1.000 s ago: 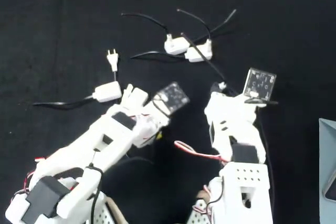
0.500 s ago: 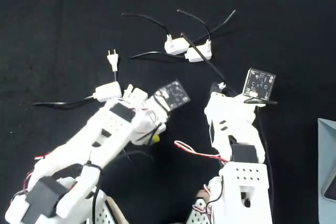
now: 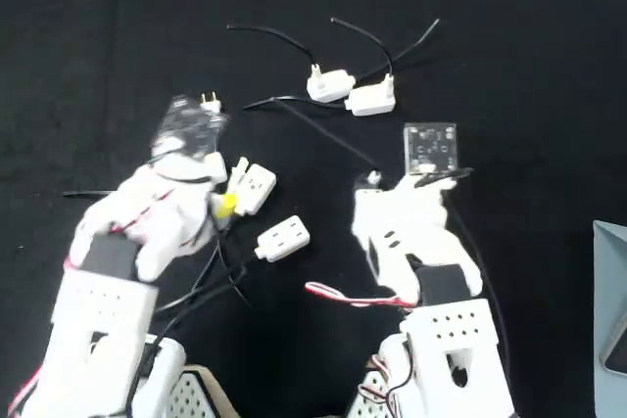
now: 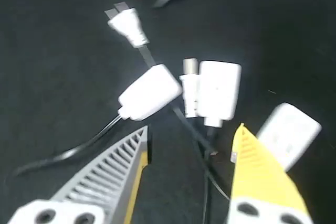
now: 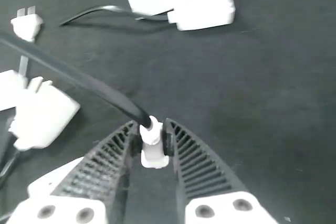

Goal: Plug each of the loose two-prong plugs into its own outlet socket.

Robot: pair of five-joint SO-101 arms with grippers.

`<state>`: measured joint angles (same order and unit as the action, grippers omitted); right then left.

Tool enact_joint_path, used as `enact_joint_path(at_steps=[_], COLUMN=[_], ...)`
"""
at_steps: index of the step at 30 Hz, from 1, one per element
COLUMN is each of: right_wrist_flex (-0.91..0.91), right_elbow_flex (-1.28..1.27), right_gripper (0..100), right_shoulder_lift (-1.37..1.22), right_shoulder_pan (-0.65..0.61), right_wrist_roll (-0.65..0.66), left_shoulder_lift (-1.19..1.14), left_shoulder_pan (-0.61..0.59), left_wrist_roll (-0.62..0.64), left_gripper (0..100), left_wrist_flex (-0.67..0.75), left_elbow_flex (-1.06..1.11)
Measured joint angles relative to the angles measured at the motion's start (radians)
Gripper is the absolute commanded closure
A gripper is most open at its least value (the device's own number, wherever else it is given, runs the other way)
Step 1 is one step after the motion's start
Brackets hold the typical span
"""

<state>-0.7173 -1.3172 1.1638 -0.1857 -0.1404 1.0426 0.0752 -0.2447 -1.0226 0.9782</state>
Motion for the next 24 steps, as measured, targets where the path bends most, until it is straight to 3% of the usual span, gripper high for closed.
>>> enact_joint_path(at_steps=[7,12,20,24], right_wrist_flex=[-0.005,-0.005,0.014,0.069], right_elbow_flex=[0.000,0.000,0.000,0.011], right_gripper=[98.5,98.5,98.5,98.5], right_shoulder_lift=[0.000,0.000,-0.005,-0.091], right_shoulder_pan=[-0.160,-0.253,-0.338,-0.341], right_wrist_roll=[0.000,0.000,0.043,0.057], left_shoulder_lift=[0.242,0.371,0.560,0.624], left_shoulder_pan=[-0.163,-0.227,-0.379,-0.393], left_wrist_roll=[0.037,0.132,0.198,0.199], left_gripper=[75,75,75,75], left_wrist_flex=[0.000,0.000,0.000,-0.017], left_elbow_flex=[0.226,0.345,0.436,0.457])
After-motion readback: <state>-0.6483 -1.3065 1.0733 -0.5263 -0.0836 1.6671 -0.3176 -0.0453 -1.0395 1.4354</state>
